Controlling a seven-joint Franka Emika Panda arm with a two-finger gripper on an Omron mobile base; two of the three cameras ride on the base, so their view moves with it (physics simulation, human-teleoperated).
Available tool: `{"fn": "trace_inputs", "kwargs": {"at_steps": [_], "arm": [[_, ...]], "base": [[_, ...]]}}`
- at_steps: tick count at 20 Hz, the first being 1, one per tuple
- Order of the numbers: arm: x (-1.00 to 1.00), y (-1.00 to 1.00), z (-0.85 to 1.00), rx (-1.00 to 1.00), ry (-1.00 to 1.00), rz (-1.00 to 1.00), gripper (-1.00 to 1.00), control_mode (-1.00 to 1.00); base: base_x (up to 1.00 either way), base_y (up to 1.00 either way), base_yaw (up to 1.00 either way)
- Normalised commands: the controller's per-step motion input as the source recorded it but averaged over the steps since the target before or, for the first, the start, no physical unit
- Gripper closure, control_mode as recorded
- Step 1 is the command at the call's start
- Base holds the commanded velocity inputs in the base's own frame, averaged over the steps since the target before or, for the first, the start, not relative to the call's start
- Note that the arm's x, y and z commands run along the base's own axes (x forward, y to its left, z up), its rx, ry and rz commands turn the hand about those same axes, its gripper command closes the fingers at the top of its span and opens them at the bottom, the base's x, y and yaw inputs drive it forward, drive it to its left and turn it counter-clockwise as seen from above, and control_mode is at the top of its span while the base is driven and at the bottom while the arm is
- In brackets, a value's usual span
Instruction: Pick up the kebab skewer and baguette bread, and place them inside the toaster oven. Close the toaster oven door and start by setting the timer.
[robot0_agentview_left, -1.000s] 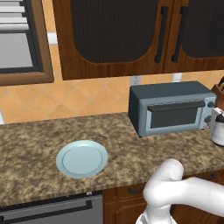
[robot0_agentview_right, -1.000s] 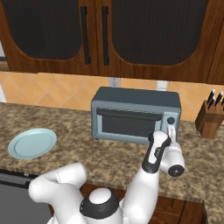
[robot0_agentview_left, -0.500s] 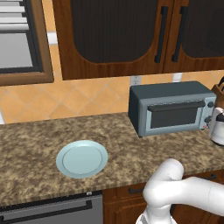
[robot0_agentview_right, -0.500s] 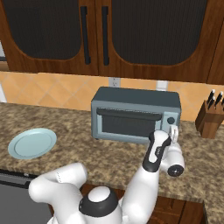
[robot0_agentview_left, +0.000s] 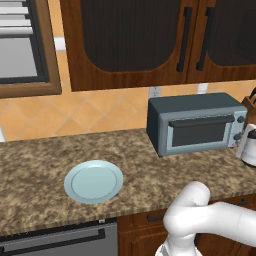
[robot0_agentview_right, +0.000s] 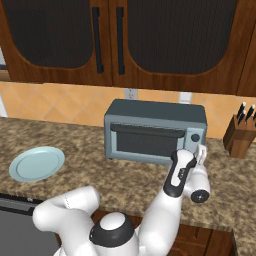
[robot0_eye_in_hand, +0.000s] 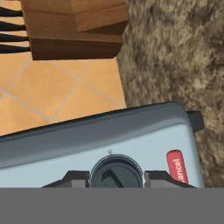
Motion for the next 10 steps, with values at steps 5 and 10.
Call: {"fn": "trace_inputs", "kwargs": {"at_steps": [5,10], "arm": [[0.0,0.42,0.18,0.15,0.01,-0.02,1.0,-1.0],[0.0,0.4,0.21,0.15,0.01,-0.04,1.0,-1.0]], "base": [[0.0,0.0,0.0],[0.0,0.0,0.0]]}}
